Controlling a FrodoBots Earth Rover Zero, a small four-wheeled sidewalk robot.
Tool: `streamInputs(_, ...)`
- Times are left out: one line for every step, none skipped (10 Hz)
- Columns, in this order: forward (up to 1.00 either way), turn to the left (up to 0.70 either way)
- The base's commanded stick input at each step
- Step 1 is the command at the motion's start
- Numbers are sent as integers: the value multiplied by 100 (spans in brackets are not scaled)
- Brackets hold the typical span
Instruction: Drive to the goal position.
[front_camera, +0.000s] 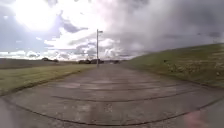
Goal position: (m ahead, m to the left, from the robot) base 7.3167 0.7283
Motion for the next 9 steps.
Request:
streamInputs(100, -10)
streamInputs(100, -19)
streamInputs(100, -27)
streamInputs(100, -10)
streamInputs(100, 0)
streamInputs(100, 0)
streamInputs(100, 0)
streamInputs(100, 0)
streamInputs(100, 0)
